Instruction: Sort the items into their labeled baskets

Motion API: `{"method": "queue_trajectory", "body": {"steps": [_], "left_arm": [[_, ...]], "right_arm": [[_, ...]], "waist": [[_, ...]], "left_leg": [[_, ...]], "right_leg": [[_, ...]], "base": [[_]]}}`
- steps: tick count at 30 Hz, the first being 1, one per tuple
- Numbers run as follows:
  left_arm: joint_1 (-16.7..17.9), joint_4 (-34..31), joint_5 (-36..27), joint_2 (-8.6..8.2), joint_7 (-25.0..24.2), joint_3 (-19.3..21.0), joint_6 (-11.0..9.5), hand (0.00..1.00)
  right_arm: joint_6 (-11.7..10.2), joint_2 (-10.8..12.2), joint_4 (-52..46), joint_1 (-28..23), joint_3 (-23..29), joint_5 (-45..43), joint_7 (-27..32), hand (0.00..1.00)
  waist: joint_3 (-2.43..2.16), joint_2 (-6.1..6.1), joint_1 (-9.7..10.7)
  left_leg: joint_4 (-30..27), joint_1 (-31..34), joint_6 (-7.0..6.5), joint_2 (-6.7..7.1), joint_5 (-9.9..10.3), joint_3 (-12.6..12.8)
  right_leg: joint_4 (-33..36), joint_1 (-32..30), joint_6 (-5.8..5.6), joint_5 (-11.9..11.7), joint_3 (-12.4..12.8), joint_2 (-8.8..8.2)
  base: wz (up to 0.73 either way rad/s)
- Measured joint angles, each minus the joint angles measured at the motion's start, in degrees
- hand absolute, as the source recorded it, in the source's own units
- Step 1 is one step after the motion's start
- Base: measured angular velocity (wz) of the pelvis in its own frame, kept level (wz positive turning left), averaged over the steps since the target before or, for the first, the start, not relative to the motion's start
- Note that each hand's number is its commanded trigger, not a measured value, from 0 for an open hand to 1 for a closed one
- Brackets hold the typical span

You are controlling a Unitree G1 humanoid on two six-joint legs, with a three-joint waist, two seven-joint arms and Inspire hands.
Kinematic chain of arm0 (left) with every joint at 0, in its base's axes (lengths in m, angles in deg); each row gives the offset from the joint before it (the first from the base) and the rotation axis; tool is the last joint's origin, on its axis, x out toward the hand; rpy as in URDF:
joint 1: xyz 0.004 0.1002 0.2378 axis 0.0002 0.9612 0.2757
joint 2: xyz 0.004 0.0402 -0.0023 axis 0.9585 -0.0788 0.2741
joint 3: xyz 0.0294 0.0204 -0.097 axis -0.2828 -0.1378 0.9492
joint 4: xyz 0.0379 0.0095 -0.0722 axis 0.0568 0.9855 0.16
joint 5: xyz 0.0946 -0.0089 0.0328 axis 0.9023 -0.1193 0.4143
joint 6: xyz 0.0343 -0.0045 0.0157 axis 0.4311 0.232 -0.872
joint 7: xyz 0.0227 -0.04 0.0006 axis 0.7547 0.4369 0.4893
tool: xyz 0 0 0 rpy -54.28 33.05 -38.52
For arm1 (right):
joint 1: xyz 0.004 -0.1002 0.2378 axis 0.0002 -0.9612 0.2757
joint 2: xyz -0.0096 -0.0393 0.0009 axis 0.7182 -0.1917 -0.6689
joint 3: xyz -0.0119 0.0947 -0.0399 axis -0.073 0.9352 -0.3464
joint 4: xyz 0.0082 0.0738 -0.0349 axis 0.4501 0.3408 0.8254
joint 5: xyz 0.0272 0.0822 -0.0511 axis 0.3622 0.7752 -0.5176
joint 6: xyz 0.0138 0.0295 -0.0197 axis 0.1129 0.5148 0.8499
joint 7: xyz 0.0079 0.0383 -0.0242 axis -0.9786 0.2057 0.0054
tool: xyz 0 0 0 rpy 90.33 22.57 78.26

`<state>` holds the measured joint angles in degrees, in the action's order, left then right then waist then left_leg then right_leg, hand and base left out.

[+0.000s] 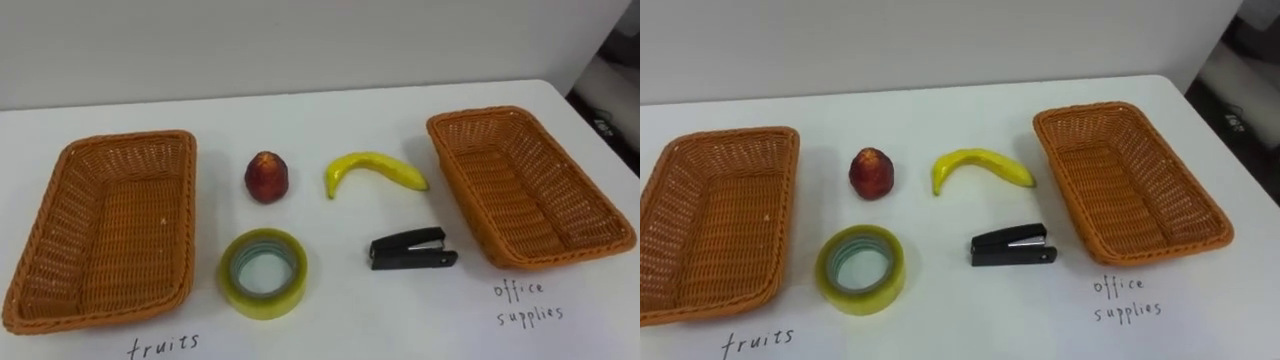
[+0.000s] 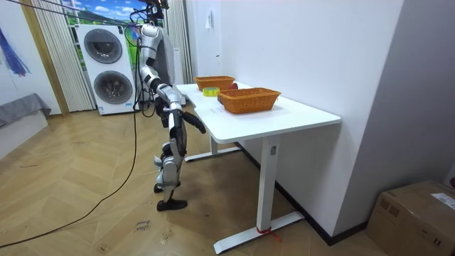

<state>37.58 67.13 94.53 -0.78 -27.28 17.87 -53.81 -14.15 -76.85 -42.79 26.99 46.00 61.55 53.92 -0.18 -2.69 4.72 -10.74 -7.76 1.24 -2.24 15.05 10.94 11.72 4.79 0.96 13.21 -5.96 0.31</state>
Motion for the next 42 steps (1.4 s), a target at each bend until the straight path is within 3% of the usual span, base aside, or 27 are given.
{"method": "queue_trajectory", "body": {"steps": [5,9,17,22,27,30,31,33,36,42], "left_arm": [[0.0,-0.4,0.0,-0.08,-0.1,0.0,-0.4,0.0],[-0.1,-0.4,-0.1,0.15,-0.1,-0.1,-0.4,0.0],[-0.1,1.3,0.4,0.74,0.0,-1.5,0.0,0.0],[-0.3,1.6,1.0,0.8,0.0,-2.4,-0.1,0.0],[-1.5,3.2,2.4,1.19,0.0,-2.4,-0.6,0.0],[-1.6,3.6,3.3,1.19,-0.2,-2.4,-0.6,0.0],[-1.7,3.6,3.7,1.2,-0.3,-2.4,-0.6,0.0],[-2.0,3.7,3.7,1.37,-0.5,-2.4,-0.5,0.0],[-2.5,4.0,4.0,1.69,-0.7,-2.6,-0.4,0.0],[-2.9,4.9,6.2,1.72,-2.0,-3.4,0.2,0.0]], "right_arm": [[-2.1,-0.1,-6.7,0.2,1.8,-2.0,4.6,0.0],[-4.1,-2.1,-13.4,0.9,2.0,-4.3,7.9,0.0],[-4.2,-3.6,-27.6,2.1,1.9,-18.9,11.0,0.0],[-4.1,-5.0,-32.8,6.4,1.6,-25.7,12.1,0.0],[-4.3,-7.9,-38.2,8.6,1.4,-30.1,11.1,0.0],[-4.8,-8.5,-40.0,12.2,1.0,-34.7,10.5,0.0],[-4.8,-9.1,-40.1,13.2,0.6,-36.9,9.8,0.0],[-4.8,-10.1,-40.1,14.4,-0.7,-38.3,8.7,0.0],[-4.6,-10.2,-40.1,15.7,-2.5,-39.6,6.6,0.0],[-4.5,-10.9,-40.1,19.3,-5.0,-45.7,1.0,0.0]], "waist": [[0.13,-0.16,0.0],[0.32,0.06,-0.2],[0.18,-0.95,-0.3],[0.15,-2.08,-1.0],[0.03,-2.18,-2.1],[0.23,-2.92,-2.8],[0.48,-2.6,-3.1],[0.25,-2.44,-3.4],[0.54,-3.18,-4.1],[0.5,-3.06,-5.2]], "left_leg": [[0.1,0.0,0.0,0.04,0.0,0.0],[0.1,0.4,0.0,0.01,0.0,0.0],[0.0,1.3,-0.13,0.02,-0.1,-0.7],[0.0,1.4,-0.14,0.0,-0.1,-0.8],[0.0,1.1,-0.14,-0.05,-0.1,-0.9],[0.0,1.1,-0.15,-0.07,-0.1,-1.2],[0.0,1.1,-0.15,-0.07,-0.1,-1.5],[0.0,1.0,-0.22,-0.07,-0.1,-1.7],[-0.1,0.5,-0.25,-0.11,-0.2,-1.8],[-0.6,1.2,-0.33,-0.08,-0.2,-2.0]], "right_leg": [[-0.1,-0.1,-0.01,0.0,-0.1,-0.04],[-0.1,-0.9,-0.02,0.0,0.0,0.0],[-0.2,-1.0,-0.01,0.0,-1.2,-0.12],[-0.1,-1.1,0.0,0.0,-1.5,-0.12],[0.1,-0.8,0.04,0.0,-1.7,-0.1],[0.1,-0.6,0.08,-0.1,-2.0,-0.1],[0.1,-0.6,0.11,-0.1,-2.1,-0.08],[0.0,-0.4,0.13,-0.1,-2.3,-0.08],[0.0,0.1,0.17,-0.1,-2.6,-0.06],[0.6,-0.1,0.16,-0.2,-2.6,-0.23]], "base": [[0.0],[0.0],[0.07],[0.02],[0.01],[0.01],[0.0],[0.08],[0.05],[0.0]]}}
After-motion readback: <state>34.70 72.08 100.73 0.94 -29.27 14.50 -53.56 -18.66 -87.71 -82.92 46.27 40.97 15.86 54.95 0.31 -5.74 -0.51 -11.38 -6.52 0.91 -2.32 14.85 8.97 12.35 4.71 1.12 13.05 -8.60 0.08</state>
